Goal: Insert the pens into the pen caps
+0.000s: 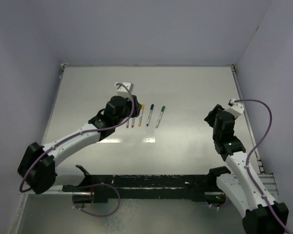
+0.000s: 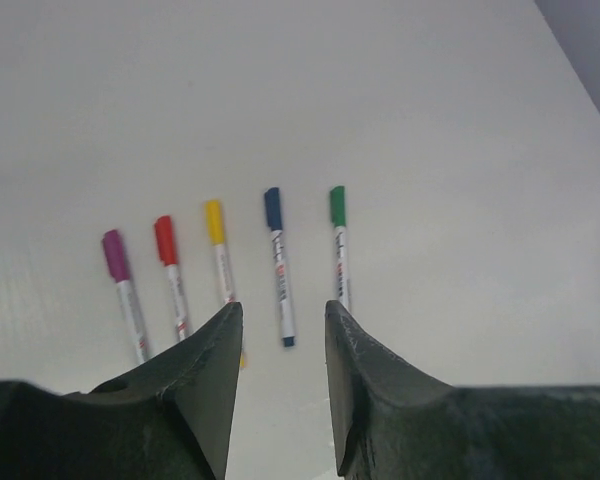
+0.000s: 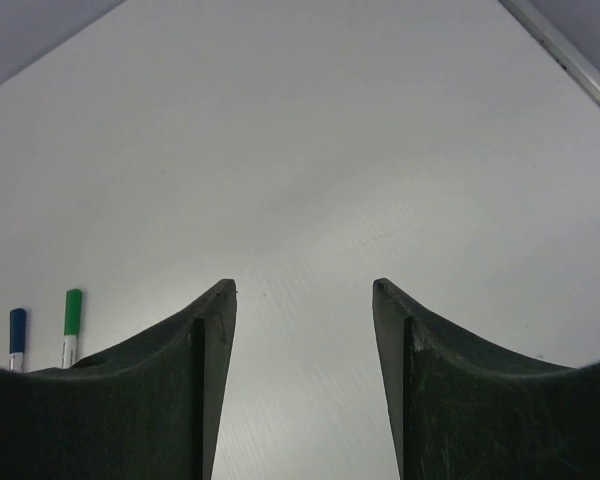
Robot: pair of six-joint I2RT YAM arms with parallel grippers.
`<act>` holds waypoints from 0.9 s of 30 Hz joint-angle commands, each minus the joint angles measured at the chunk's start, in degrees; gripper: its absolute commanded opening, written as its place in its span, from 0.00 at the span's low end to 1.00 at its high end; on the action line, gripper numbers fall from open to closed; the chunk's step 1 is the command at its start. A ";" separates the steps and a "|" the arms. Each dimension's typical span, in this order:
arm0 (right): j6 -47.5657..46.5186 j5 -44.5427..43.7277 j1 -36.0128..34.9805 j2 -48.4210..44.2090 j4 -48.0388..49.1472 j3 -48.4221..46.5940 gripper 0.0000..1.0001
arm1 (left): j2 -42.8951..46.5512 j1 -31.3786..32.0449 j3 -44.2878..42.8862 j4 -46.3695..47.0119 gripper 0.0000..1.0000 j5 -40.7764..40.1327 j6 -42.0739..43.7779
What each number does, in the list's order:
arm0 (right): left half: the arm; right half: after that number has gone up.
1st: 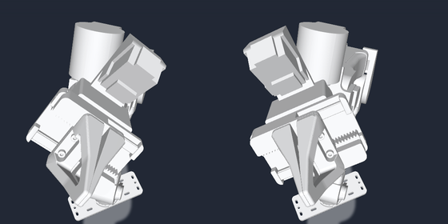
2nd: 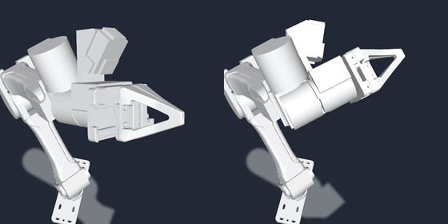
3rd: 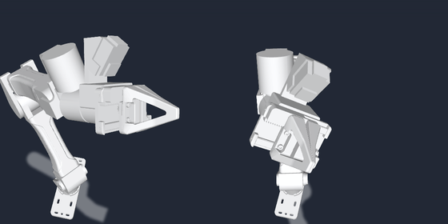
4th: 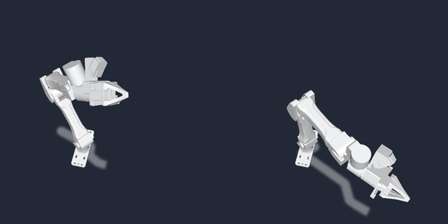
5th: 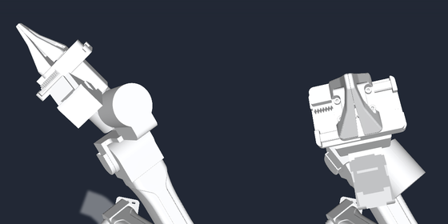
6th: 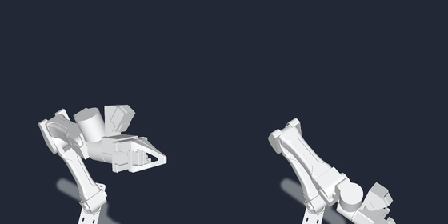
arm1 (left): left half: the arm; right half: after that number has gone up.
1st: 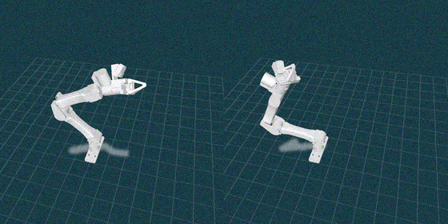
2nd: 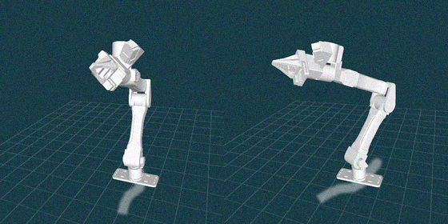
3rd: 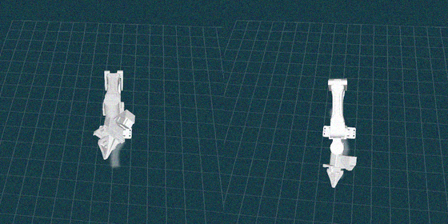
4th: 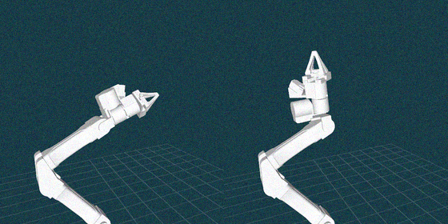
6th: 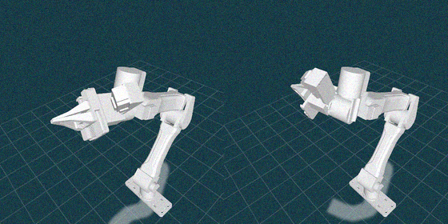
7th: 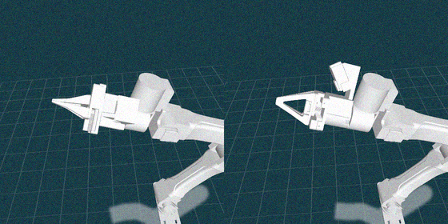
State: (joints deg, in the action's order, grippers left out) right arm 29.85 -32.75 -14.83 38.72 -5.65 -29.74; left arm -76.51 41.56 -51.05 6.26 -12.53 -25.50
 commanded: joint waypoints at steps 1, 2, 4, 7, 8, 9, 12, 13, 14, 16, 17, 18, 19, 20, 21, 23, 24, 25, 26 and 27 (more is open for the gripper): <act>1.46 16.13 8.37 3.11 7.20 -3.15 0.59 | 11.35 -5.15 6.63 -5.12 0.42 1.67 1.16; 1.17 16.63 9.52 2.90 7.77 -3.22 0.59 | 14.19 -5.41 7.83 -6.94 0.43 -0.13 1.57; 0.52 17.24 11.46 2.83 7.89 -3.72 0.59 | 19.58 -5.56 9.62 -10.86 0.49 -3.24 2.08; 1.28 20.30 14.26 3.87 7.51 -3.80 0.60 | 27.73 -5.65 12.11 -14.33 0.57 -4.46 1.62; 1.88 21.45 14.71 4.02 7.58 -3.56 0.60 | 29.63 -5.54 12.76 -15.07 0.58 -4.00 1.43; 2.22 22.36 14.82 3.89 7.70 -3.18 0.60 | 31.32 -5.53 13.29 -16.05 0.60 -3.55 0.89; 2.75 24.16 14.88 1.62 7.86 -1.86 0.60 | 35.17 -5.53 13.98 -19.14 0.67 -2.35 -0.38; 2.72 24.32 14.84 0.70 7.88 -1.35 0.60 | 36.02 -5.55 14.15 -19.96 0.70 -2.18 -0.55; 2.49 24.39 14.85 -0.16 7.86 -0.96 0.61 | 36.80 -5.59 14.33 -20.58 0.75 -2.22 -0.67; 2.13 24.36 14.83 -1.46 7.41 -0.65 0.63 | 37.76 -5.60 14.75 -21.16 0.81 -2.93 -1.02; 1.96 24.20 14.83 -1.83 7.00 -0.67 0.64 | 38.03 -5.55 14.97 -21.20 0.83 -3.42 -1.26; 1.82 23.91 14.83 -1.96 6.63 -0.67 0.65 | 38.20 -5.55 15.09 -21.06 0.84 -3.79 -1.56; 1.73 23.68 14.85 -2.00 6.26 -0.84 0.66 | 38.39 -5.55 15.20 -20.92 0.85 -4.03 -1.73; 1.52 23.54 14.83 -1.98 5.97 -0.97 0.67 | 38.49 -5.59 15.22 -20.86 0.86 -4.42 -1.98; 1.40 23.53 14.84 -1.78 5.73 -1.02 0.68 | 38.71 -5.53 15.27 -20.87 0.87 -4.91 -2.23; 1.21 23.50 14.83 -1.69 5.57 -1.17 0.70 | 39.05 -5.59 15.29 -21.06 0.89 -5.60 -2.54; 1.03 23.66 14.83 -1.63 5.64 -1.13 0.71 | 39.30 -5.57 15.26 -21.25 0.90 -5.99 -2.64; 1.14 23.64 14.83 -1.59 5.66 -1.12 0.72 | 39.54 -5.54 15.27 -21.39 0.91 -6.15 -2.71; 1.11 23.62 14.84 -1.53 5.76 -1.06 0.73 | 39.65 -5.56 15.21 -21.64 0.92 -6.49 -2.83; 1.14 23.69 14.83 -1.37 5.94 -0.99 0.73 | 39.70 -5.59 15.12 -21.97 0.92 -6.98 -3.13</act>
State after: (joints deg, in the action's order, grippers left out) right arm 31.73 -9.43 -0.23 37.41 -0.95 -30.50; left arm -38.02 36.05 -35.73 -15.99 -17.04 -27.07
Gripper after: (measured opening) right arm 0.724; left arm 0.910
